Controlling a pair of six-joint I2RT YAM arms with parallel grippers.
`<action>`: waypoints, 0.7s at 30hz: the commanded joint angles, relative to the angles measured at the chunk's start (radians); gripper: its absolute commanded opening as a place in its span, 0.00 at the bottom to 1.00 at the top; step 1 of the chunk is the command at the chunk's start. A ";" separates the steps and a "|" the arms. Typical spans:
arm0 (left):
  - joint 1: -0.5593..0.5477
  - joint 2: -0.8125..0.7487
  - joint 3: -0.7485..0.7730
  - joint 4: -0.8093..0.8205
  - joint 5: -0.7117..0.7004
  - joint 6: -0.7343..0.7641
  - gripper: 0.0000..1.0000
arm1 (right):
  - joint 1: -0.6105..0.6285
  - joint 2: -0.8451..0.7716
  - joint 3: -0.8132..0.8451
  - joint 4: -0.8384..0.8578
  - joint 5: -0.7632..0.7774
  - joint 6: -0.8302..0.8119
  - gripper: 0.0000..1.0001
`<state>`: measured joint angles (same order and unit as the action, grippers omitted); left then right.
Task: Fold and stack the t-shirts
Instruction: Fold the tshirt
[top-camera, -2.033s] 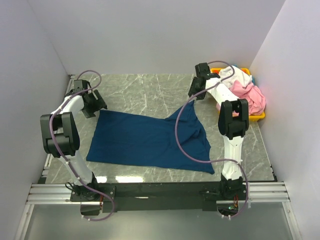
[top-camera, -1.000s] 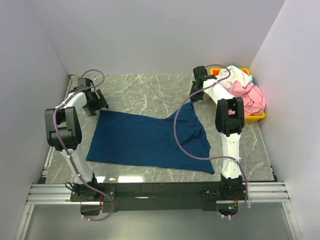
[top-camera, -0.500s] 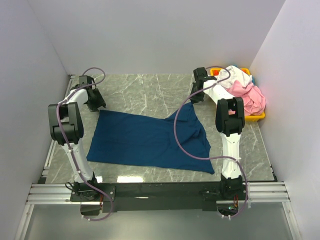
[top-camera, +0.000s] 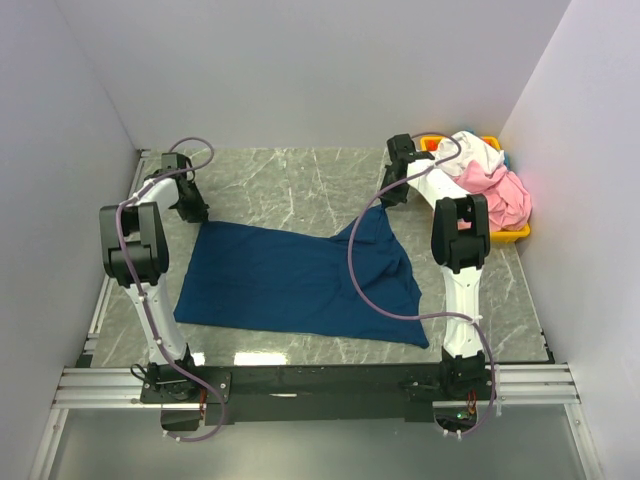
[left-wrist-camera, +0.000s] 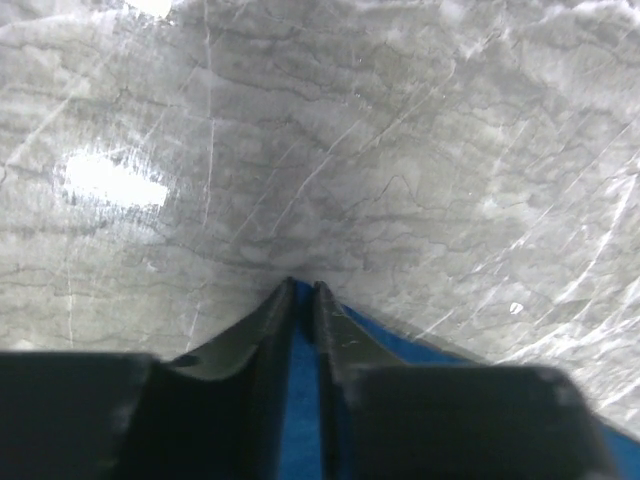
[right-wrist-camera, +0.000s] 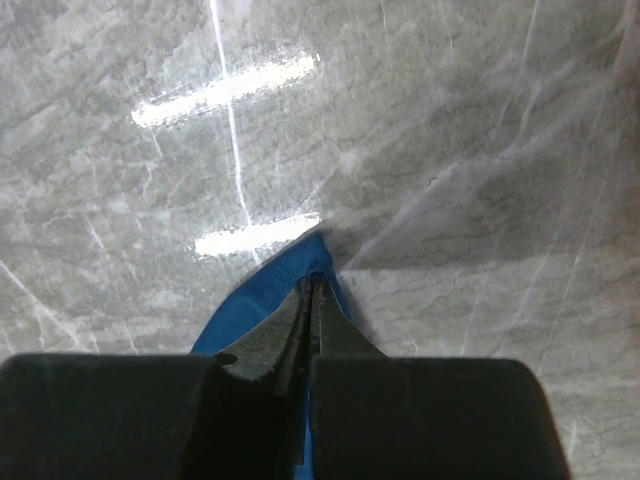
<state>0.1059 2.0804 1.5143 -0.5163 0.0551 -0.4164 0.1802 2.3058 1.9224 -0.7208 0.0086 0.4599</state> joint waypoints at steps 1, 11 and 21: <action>-0.006 0.021 0.040 -0.004 0.005 0.013 0.18 | -0.007 -0.077 0.042 -0.022 -0.006 0.014 0.00; -0.006 0.064 0.135 -0.002 0.063 0.004 0.00 | -0.030 -0.034 0.219 -0.101 0.001 0.029 0.00; -0.003 0.174 0.389 0.047 0.166 -0.053 0.00 | -0.102 0.018 0.392 -0.123 -0.039 0.066 0.00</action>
<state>0.1028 2.2387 1.8111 -0.5217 0.1677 -0.4370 0.1062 2.3020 2.2478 -0.8368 -0.0135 0.5049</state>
